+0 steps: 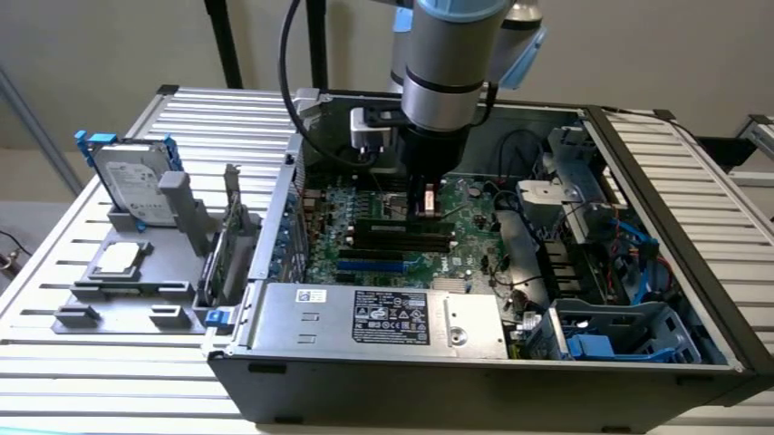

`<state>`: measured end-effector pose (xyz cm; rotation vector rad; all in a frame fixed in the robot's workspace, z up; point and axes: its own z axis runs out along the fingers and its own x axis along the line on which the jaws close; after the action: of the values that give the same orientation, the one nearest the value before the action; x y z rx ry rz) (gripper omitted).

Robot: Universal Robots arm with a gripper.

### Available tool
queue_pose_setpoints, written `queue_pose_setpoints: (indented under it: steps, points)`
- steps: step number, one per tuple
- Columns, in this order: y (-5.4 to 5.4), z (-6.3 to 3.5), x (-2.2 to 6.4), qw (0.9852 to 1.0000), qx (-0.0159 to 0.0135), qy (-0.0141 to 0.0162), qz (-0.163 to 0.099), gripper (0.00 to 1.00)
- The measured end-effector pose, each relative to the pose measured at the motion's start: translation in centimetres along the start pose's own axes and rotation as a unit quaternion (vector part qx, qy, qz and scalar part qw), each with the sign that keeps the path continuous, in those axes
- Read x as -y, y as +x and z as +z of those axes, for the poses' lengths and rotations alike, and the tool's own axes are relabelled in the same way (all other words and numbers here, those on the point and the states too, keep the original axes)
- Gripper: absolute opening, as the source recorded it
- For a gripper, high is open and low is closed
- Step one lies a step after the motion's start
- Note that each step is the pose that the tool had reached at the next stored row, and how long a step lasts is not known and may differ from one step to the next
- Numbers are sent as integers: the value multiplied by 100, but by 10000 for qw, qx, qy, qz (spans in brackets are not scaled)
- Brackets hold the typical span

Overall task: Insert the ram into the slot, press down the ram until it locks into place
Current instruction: 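Insert the ram into the slot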

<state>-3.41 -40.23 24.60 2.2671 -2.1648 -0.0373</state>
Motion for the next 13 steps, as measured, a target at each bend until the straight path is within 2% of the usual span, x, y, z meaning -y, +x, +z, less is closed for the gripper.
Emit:
queue_pose_setpoints:
  steps: [10, 13]
  points:
    - [-26, 48, -5, 10000, -25, -2, 3, 13]
    - [-38, 59, -6, 10000, -45, -3, 7, 13]
